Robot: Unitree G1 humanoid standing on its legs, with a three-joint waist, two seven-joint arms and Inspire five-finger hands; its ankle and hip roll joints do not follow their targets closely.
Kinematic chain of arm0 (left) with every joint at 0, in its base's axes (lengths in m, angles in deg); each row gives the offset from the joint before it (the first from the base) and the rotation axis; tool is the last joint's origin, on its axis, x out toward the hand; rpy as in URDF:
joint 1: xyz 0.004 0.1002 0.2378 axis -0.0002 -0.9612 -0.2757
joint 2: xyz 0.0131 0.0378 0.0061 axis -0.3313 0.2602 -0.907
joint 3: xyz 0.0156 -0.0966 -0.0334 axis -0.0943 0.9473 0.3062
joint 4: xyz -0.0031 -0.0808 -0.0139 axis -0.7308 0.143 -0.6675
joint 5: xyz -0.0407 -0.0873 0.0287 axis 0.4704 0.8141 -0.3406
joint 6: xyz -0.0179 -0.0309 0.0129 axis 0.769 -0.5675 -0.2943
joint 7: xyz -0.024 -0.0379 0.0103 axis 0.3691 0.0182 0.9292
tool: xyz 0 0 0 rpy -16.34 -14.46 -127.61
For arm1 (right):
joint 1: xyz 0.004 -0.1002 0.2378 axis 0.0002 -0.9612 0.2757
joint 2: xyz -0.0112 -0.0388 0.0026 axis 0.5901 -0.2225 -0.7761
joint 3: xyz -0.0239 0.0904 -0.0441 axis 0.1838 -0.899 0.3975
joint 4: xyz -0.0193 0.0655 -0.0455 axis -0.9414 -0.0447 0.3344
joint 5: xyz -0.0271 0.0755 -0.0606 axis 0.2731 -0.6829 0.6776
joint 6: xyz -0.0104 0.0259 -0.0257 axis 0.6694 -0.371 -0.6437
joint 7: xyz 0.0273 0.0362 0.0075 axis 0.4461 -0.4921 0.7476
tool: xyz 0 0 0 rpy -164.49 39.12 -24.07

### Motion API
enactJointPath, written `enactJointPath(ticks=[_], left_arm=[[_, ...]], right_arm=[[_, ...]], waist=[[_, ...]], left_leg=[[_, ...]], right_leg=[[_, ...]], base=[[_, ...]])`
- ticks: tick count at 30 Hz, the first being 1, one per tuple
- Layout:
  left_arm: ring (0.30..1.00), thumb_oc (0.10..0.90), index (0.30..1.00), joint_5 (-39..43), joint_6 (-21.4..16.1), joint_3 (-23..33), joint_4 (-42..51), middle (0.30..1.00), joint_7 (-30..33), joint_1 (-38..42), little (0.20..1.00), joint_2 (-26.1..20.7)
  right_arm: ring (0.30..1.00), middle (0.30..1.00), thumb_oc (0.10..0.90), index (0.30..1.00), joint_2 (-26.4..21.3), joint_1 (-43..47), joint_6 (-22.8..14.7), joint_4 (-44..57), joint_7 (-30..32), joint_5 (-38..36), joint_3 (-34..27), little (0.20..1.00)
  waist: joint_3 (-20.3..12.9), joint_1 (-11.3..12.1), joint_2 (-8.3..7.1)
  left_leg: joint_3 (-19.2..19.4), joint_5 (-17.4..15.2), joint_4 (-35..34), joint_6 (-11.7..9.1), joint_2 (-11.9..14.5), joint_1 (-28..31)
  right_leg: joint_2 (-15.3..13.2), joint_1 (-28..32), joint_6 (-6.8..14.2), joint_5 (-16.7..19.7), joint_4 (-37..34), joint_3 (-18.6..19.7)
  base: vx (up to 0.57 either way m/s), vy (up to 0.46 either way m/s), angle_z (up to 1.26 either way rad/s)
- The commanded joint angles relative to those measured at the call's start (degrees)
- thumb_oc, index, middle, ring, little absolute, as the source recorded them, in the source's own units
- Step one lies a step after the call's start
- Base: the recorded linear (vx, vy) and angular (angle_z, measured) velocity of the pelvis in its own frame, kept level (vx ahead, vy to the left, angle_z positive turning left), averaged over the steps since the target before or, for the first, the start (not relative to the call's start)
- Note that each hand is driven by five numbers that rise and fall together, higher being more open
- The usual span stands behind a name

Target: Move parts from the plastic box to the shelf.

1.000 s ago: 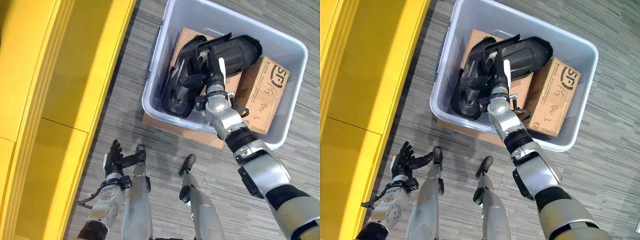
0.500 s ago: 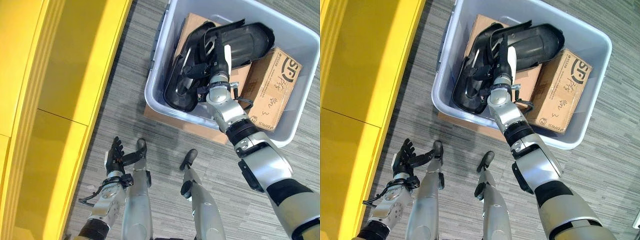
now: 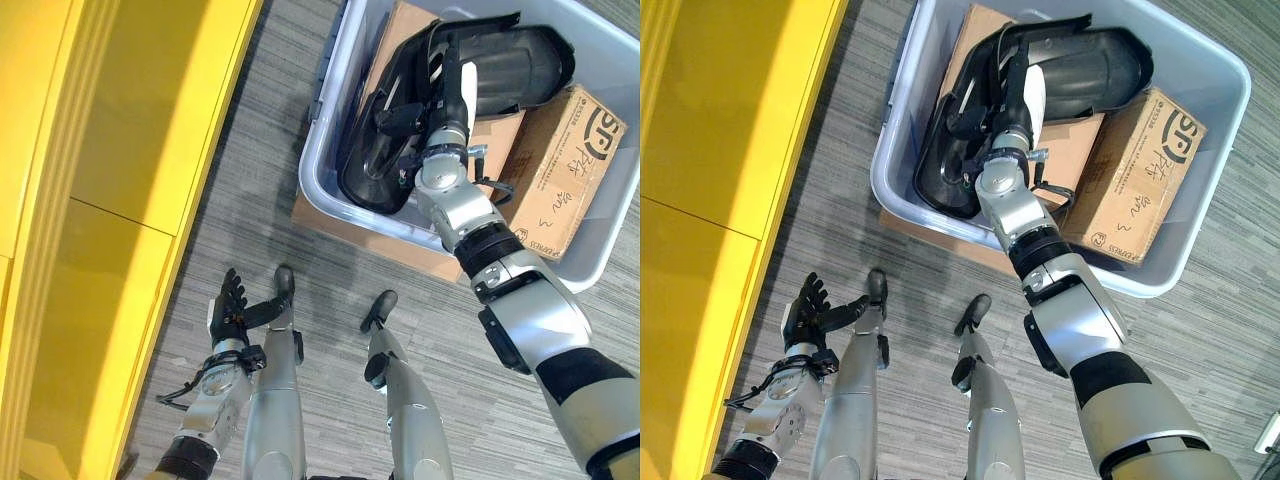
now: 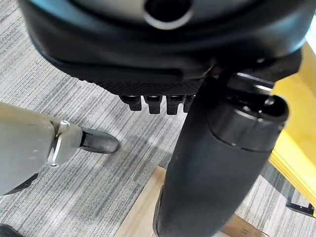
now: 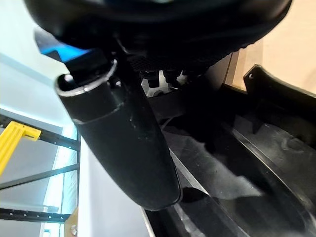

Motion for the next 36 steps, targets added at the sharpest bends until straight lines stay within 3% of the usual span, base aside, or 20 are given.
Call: enactJointPath(ticks=[1,6,7,8,9,10,25,36], left_arm=[[1.0,0.9,1.0,-0.3,-3.51,-1.17,7.02,1.0,0.68,-2.66,1.0,-1.31],[1.0,0.9,1.0,-0.11,-3.94,-1.34,7.41,1.0,0.85,-2.38,1.0,-1.39],[1.0,0.9,1.0,0.11,-4.15,-1.39,7.76,1.0,1.01,-2.31,1.0,-1.47],[1.0,0.9,1.0,0.23,-4.2,-1.33,7.76,1.0,1.09,-2.32,1.0,-1.43],[1.0,0.9,1.0,0.24,-4.2,-1.33,7.75,1.0,1.09,-2.29,1.0,-1.42],[1.0,0.9,1.0,0.37,-4.36,-1.3,8.04,1.0,1.14,-2.42,1.0,-1.44],[1.0,0.9,1.0,0.43,-4.66,-1.38,7.91,1.0,1.43,-1.89,1.0,-1.44],[1.0,0.9,1.0,0.17,-4.17,-1.1,6.52,1.0,-0.56,-1.6,1.0,-2.78]], right_arm=[[1.0,1.0,0.9,1.0,-4.37,7.97,-2.36,-1.95,0.71,1.92,2.56,1.0],[1.0,1.0,0.9,1.0,-4.79,8.86,-2.17,-3.17,1.06,2.07,2.77,1.0],[0.657,0.657,0.655,0.657,-5.17,9.47,-1.99,-3.97,1.28,2.31,3.1,0.657],[0.638,0.638,0.641,0.638,-5.33,9.54,-1.9,-4.09,1.33,2.33,3.14,0.638],[0.566,0.566,0.59,0.566,-5.35,9.57,-1.9,-4.11,1.33,2.33,3.15,0.566],[0.305,0.305,0.404,0.305,-5.93,9.82,-1.67,-5.04,1.38,2.63,3.5,0.305],[0.3,0.3,0.4,0.3,-7.09,9.68,-1.1,-7.21,1.66,2.35,4.11,0.3],[0.3,0.3,0.4,0.3,-7.89,7.05,-0.76,-5.94,0.64,3.05,2.42,0.3]], waist=[[0.35,0.87,2.02],[0.35,0.96,2.51],[0.35,1.04,2.75],[0.35,1.05,2.79],[0.35,1.04,2.81],[0.35,0.97,3.01],[0.35,0.32,3.56],[0.35,0.74,2.74]], left_leg=[[-1.8,-8.46,1.39,0.78,-2.43,4.29],[-1.88,-8.83,2.6,0.82,-2.65,2.69],[-1.96,-8.93,3.09,0.83,-2.85,1.77],[-2.01,-8.96,3.2,0.82,-2.81,1.55],[-2.04,-8.97,3.25,0.82,-2.81,1.48],[-2.16,-9.03,3.6,0.84,-2.91,0.72],[-1.99,-8.78,3.94,0.75,-2.94,0.29],[-1.61,-6.84,-0.67,0.03,-2.76,8.67]], right_leg=[[-2.91,4.08,6.75,-7.12,9.21,4.46],[-3.12,2.81,6.65,-7.54,10.09,4.25],[-3.19,2.1,6.65,-7.74,10.43,4.21],[-3.23,1.84,6.66,-7.83,10.57,4.1],[-3.24,1.8,6.66,-7.86,10.61,4.09],[-3.31,1.02,6.65,-7.97,11.11,4.04],[-3.86,-0.46,6.44,-8.32,12.68,4.06],[-3.59,6.89,6.75,-6.89,9.34,3.61]], base=[[0.0,0.0,0.0],[0.0,0.0,0.0],[0.0,0.0,0.0],[0.0,0.011,0.04],[0.0,0.018,0.05],[0.0,0.015,0.06],[0.0,0.005,0.01],[-0.01,-0.009,0.01]])
